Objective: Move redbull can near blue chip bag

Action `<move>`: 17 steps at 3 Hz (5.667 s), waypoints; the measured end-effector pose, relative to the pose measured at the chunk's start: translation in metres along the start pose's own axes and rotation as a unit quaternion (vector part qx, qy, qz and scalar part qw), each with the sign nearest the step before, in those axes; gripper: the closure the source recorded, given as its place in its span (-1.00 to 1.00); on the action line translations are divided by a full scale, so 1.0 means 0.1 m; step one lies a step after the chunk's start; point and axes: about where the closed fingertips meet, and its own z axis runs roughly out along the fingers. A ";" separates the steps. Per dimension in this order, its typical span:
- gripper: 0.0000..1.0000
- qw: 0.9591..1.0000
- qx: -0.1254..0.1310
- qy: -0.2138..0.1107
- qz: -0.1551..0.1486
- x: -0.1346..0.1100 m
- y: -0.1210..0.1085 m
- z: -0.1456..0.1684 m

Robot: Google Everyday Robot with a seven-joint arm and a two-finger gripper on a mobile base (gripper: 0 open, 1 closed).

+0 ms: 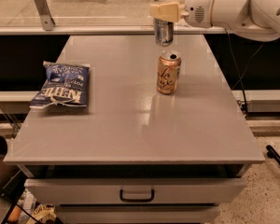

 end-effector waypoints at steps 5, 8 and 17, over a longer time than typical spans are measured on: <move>1.00 0.998 -0.055 -0.015 -0.016 0.13 0.93 0.46; 1.00 0.996 -0.087 -0.020 0.009 0.45 1.47 0.59; 1.00 0.992 -0.126 -0.016 0.004 0.95 2.05 0.76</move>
Offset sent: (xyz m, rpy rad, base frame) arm -0.0066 0.0150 -0.0064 0.0376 -0.0040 0.0360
